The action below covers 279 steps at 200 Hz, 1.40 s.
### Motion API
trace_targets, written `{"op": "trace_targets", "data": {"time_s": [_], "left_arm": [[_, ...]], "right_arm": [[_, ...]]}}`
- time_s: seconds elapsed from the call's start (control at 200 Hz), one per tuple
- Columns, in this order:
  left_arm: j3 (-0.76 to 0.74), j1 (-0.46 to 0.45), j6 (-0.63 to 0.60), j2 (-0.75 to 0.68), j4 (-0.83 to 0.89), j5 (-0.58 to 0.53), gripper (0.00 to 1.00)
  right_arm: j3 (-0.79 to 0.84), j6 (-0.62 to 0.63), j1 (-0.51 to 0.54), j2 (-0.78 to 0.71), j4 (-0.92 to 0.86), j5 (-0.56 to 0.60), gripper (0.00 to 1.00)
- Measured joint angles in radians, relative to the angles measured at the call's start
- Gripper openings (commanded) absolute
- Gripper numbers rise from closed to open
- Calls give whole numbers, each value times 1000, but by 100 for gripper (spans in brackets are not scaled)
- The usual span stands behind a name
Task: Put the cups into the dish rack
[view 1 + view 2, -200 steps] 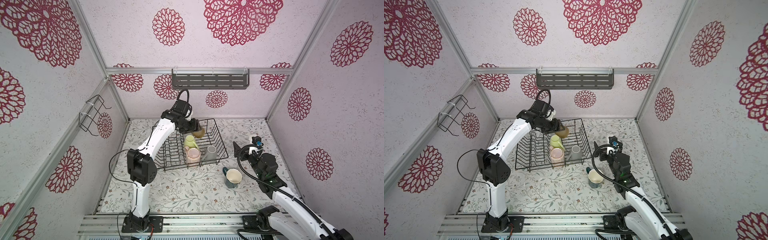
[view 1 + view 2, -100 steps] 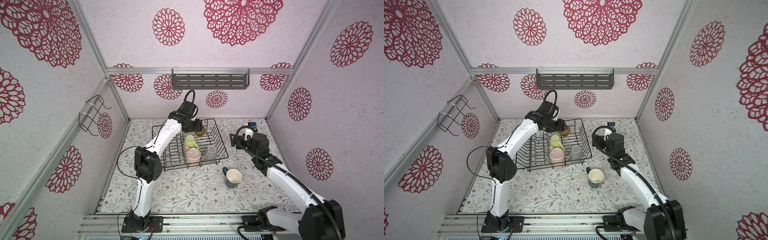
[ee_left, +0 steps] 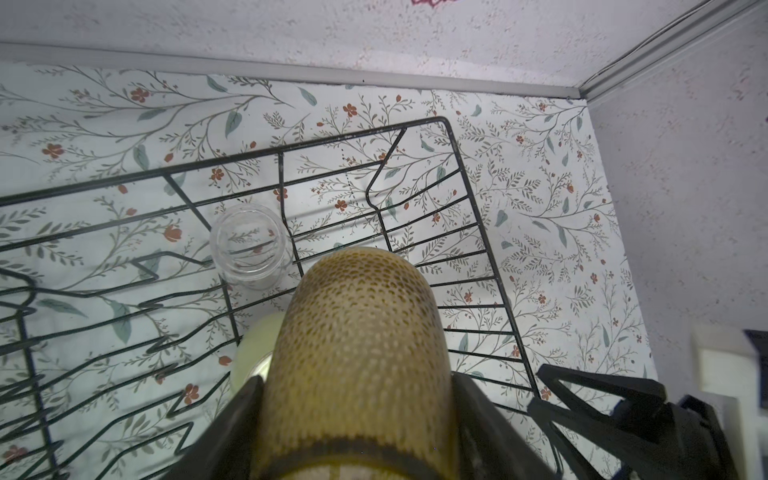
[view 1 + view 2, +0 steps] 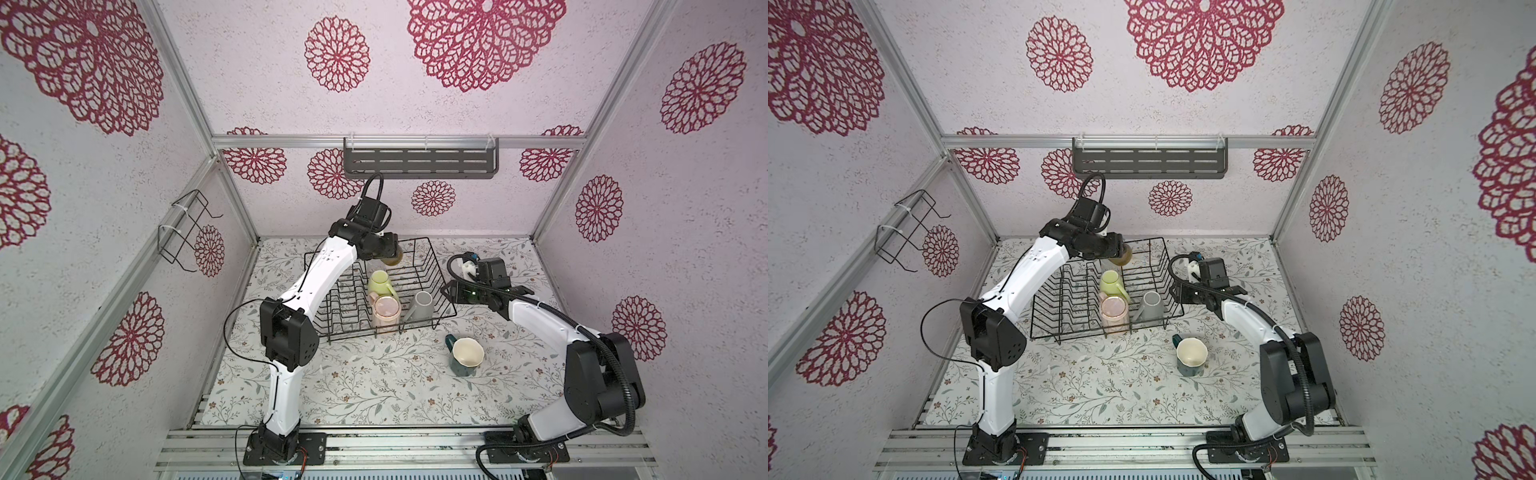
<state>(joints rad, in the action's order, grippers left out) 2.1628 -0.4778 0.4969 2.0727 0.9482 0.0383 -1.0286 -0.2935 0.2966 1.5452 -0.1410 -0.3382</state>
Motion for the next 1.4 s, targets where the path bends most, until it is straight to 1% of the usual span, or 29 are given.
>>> {"op": "trace_targets", "data": {"time_s": [0.145, 0.18, 0.245, 0.29, 0.35, 0.5, 0.761, 0.886, 0.956, 1.026, 1.106, 1.156, 1.226, 1.256, 1.311, 1.396], "left_arm": [[-10, 0, 0, -26, -2, -10, 51], [-18, 0, 0, -32, -2, -13, 51], [-30, 0, 0, -42, 2, -19, 51], [-39, 0, 0, -48, 3, -26, 51], [-51, 0, -1, -57, 4, -31, 51], [-62, 0, -4, -62, 11, -44, 51], [-63, 0, -9, -62, 16, -64, 51], [-63, 0, -14, -62, 16, -82, 51], [-63, -2, -17, -62, 18, -95, 51], [-63, -5, -19, -62, 24, -112, 51], [-67, -6, -22, -62, 34, -122, 51], [-69, -6, -22, -62, 44, -122, 51], [-72, -6, -22, -61, 64, -123, 51], [-72, -6, -22, -60, 71, -124, 51], [-76, -6, -22, -57, 80, -127, 51], [-77, -6, -22, -37, 94, -126, 51]], "right_arm": [[-19, 32, 7, 16, -24, -1, 28], [-20, 41, 7, 17, -29, 3, 24], [-20, 50, 7, 18, -34, 13, 20], [-20, 55, 8, 18, -37, 18, 16], [-20, 60, 11, 18, -41, 23, 14], [-20, 56, 40, 17, -43, 32, 14], [6, 23, 150, 1, -14, 29, 14], [18, -1, 204, -1, 9, -3, 19], [32, -6, 232, -3, 34, -26, 20], [60, -13, 256, -10, 79, -70, 22], [84, -14, 274, -16, 109, -129, 27], [93, -13, 281, -25, 116, -149, 32], [100, 2, 285, -48, 111, -155, 48], [102, 14, 285, -64, 105, -149, 54], [106, 44, 285, -100, 87, -125, 56], [117, 88, 277, -183, 62, -39, 61]]}}
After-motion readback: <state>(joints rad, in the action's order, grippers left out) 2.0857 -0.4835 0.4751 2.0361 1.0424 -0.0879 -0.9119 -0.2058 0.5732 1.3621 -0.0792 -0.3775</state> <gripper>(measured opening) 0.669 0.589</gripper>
